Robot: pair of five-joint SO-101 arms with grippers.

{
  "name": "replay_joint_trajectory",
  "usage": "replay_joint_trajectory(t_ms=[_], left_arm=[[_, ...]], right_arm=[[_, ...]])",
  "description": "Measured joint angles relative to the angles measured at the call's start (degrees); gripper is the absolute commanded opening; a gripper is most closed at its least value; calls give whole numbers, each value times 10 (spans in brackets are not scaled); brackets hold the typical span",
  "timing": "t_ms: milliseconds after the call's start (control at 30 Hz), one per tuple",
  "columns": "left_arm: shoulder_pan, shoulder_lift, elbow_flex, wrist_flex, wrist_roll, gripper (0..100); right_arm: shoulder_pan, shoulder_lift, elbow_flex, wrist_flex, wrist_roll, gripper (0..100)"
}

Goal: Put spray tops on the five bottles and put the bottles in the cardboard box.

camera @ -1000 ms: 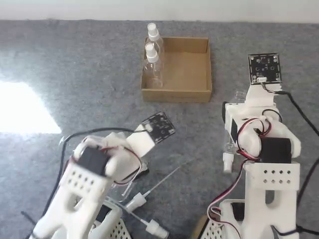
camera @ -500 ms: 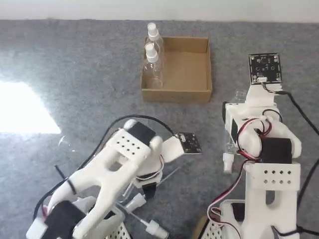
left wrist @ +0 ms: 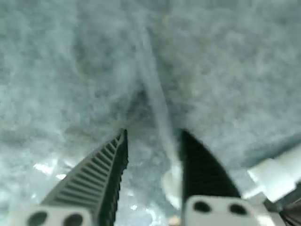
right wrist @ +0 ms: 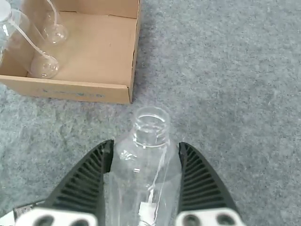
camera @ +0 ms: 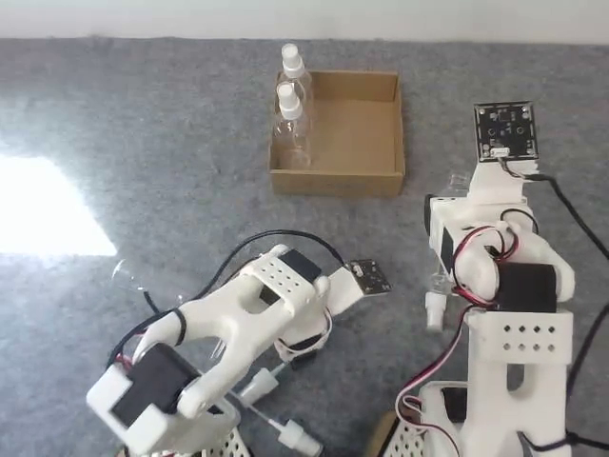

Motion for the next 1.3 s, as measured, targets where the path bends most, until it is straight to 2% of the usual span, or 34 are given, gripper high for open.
replay_joint_trajectory(t_ms=[167,300,467,600,867,1133,1300], left_arm=[[0,1,0,-2,8,12],[-1,-8,0,-2,47,12],[-13,-81,-3,4,91,12],[-51,-152,-23,33,116,12],[-154,-246,-52,39,177,12],[-215,-268,-79,39,236,12],[-279,-268,-88,16,284,12]], right_arm=[[0,0,0,0,0,10],[0,0,0,0,0,10],[0,0,0,0,0,10],[0,0,4,0,0,10],[0,0,17,-9,0,10],[0,0,17,-11,0,10],[0,0,17,-11,0,10]])
